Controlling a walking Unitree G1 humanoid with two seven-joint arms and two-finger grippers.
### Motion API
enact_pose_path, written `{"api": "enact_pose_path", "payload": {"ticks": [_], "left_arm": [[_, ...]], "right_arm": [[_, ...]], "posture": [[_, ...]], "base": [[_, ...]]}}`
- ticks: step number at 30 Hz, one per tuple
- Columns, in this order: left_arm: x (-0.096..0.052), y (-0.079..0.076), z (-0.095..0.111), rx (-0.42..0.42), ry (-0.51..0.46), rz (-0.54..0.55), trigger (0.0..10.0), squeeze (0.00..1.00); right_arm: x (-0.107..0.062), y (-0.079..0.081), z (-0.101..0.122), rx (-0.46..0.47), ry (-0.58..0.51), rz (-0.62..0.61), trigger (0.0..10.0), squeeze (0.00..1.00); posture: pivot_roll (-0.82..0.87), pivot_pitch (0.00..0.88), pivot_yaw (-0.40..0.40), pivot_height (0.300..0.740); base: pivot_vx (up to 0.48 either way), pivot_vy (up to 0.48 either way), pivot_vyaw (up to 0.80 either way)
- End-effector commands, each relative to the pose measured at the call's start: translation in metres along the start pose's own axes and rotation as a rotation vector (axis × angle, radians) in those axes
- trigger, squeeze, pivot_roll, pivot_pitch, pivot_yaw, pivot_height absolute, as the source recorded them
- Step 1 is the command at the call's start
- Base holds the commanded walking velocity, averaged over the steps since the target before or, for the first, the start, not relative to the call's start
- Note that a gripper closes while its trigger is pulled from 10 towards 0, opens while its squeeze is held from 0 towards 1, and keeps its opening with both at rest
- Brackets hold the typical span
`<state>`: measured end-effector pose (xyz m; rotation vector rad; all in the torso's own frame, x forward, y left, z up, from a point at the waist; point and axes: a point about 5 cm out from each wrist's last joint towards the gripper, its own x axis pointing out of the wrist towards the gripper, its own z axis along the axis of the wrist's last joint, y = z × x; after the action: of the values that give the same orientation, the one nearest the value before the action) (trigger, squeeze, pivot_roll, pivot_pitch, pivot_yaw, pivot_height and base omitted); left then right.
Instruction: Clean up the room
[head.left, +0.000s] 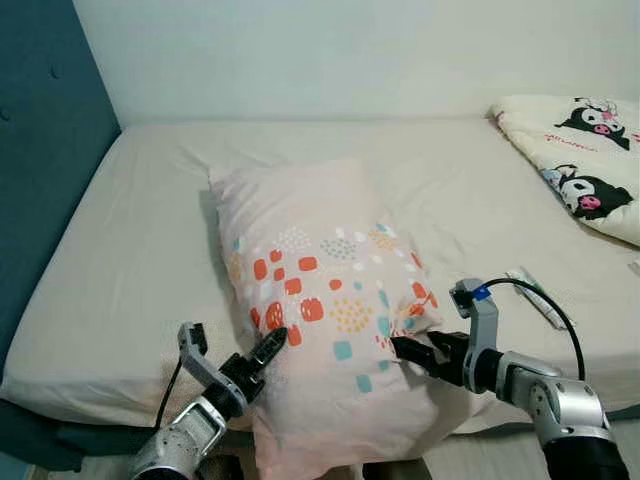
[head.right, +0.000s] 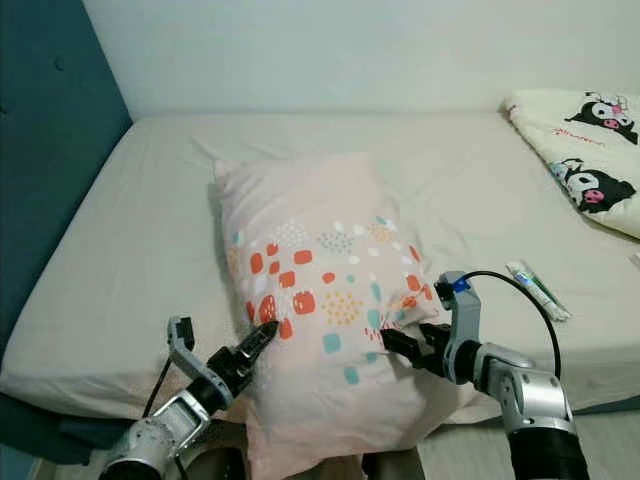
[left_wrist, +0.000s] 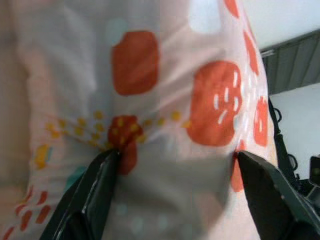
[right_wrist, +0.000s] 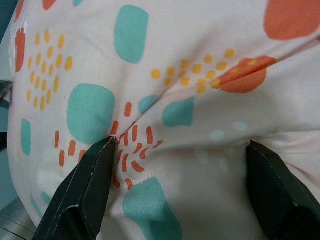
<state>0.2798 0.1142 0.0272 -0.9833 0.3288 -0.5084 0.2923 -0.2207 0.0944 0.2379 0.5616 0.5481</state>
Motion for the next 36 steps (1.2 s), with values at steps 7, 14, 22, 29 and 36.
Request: {"api": "enact_pose_path", "payload": {"ticks": [7, 14, 22, 29, 36], "left_arm": [[0.024, -0.028, -0.018, -0.072, 0.055, -0.113, 10.0, 1.0], [0.045, -0.067, -0.038, -0.079, 0.156, -0.296, 10.0, 0.0], [0.053, -0.078, -0.06, 0.118, 0.281, -0.317, 10.0, 0.0], [0.06, -0.063, -0.042, 0.246, 0.192, -0.102, 0.0, 0.0], [0.063, -0.062, -0.028, 0.264, 0.144, -0.076, 0.0, 0.0]], "right_arm": [[0.007, 0.01, -0.006, 0.016, 0.022, 0.044, 10.0, 1.0], [0.014, 0.018, -0.011, 0.015, 0.042, 0.071, 10.0, 1.0], [0.019, 0.024, -0.012, 0.009, 0.054, 0.088, 10.0, 1.0], [0.02, 0.026, -0.013, 0.012, 0.053, 0.093, 10.0, 1.0], [0.023, 0.028, -0.015, 0.014, 0.054, 0.098, 10.0, 1.0]], "posture": [[-0.03, 0.138, -0.056, 0.595], [-0.03, 0.141, -0.056, 0.595], [-0.04, 0.147, -0.052, 0.595], [-0.04, 0.147, -0.054, 0.595], [-0.03, 0.143, -0.056, 0.595]], "base": [[0.0, 0.0, 0.0], [0.0, 0.0, 0.0], [0.0, 0.0, 0.0], [0.0, 0.0, 0.0], [0.0, 0.0, 0.0]]}}
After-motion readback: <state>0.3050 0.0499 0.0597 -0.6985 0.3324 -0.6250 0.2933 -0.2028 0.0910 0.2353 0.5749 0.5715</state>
